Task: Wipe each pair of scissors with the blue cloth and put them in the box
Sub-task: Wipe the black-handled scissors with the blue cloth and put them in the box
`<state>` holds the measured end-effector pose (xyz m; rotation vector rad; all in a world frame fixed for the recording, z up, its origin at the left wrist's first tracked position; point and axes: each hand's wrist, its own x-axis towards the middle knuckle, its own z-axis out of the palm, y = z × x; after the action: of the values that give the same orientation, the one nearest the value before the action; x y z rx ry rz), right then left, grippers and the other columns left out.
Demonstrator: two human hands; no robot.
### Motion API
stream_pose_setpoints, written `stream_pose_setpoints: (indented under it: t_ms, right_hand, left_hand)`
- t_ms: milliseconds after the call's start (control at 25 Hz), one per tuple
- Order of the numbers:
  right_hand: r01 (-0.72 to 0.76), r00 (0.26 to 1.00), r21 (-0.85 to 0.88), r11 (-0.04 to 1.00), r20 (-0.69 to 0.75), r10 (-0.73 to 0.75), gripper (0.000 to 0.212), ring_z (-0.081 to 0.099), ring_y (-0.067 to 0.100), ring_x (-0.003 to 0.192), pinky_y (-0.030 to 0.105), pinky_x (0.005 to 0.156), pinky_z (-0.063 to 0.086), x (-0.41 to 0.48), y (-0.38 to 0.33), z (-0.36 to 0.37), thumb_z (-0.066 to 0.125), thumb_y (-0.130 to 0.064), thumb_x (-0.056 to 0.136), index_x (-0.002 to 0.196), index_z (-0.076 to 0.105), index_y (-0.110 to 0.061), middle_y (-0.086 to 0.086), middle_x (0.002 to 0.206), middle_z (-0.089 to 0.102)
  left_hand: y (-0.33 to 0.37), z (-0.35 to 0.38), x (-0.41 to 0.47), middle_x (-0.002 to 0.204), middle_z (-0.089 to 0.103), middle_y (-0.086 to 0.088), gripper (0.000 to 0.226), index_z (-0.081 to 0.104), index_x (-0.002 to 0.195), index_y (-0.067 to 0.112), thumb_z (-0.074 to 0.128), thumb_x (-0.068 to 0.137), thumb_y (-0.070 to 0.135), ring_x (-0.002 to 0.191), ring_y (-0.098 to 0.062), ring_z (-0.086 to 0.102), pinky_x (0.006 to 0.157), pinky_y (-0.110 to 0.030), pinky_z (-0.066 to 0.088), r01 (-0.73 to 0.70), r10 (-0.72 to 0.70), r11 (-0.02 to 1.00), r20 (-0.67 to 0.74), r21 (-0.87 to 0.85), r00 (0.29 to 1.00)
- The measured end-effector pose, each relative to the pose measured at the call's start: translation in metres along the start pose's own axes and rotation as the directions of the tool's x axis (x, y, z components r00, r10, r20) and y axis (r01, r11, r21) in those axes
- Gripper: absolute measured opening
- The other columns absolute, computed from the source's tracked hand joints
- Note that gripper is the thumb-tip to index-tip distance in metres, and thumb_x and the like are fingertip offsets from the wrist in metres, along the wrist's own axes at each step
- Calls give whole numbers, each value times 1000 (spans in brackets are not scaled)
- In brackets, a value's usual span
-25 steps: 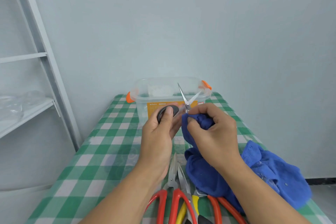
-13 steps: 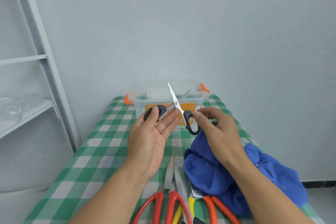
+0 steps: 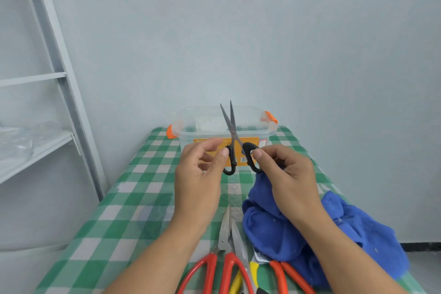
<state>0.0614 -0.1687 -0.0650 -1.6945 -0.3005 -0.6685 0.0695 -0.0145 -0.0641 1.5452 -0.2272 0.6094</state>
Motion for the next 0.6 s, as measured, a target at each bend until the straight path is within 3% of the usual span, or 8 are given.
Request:
stream_pose_setpoints:
  t_ms: [80,160,240,440,520,600]
  right_hand:
    - [74,997,-52,996,33,-73,12,57,10,70,22,67,44,-3,3,3,73,-24,91,79,73,-22,-10,71,65]
    - [187,980,-153,970,95,-174,13,55,15,69,28,65,44,-6,6,7,74,-30,86,76,71,-22,-6,72,60]
    - [264,959,-218,940,165,-231,13,56,16,70,35,63,46,-8,10,14,75,-33,82,77,72,-21,-6,74,57]
    - [312,933,-199,929,247,-260,23,62,15,76,40,67,52,-10,11,15,73,-46,82,88,77,-25,-13,82,60]
    - [315,934,-175,933,232,-272,21,63,16,79,37,70,52,-10,7,15,71,-42,87,89,77,-22,-11,83,64]
    - [285,956,-168,944,118,-267,9,62,15,80,28,71,49,-9,4,13,72,-32,89,85,74,-24,-10,82,63]
  left_hand:
    - [0,2,-2,100,71,-3,14,72,100,31,68,95,19,86,-3,65,80,-22,53,-2,4,999,54,-37,999]
    - [-1,3,-3,102,74,-4,13,74,105,23,67,95,29,95,-15,69,88,-33,55,68,-53,992,132,-108,990]
    - [-2,4,-3,101,75,-12,16,73,104,13,65,97,24,94,-24,70,88,-41,56,172,-135,959,169,-225,976]
    - [6,3,0,84,69,-15,20,70,90,5,53,100,3,73,-21,64,62,-29,56,335,-289,861,173,-384,942]
    - [6,2,2,80,65,-14,23,67,85,5,50,100,1,72,-21,61,65,-34,55,367,-328,835,165,-410,930]
    - [6,3,4,75,63,-10,26,65,80,7,49,99,-1,72,-19,60,71,-37,56,368,-344,829,135,-421,929]
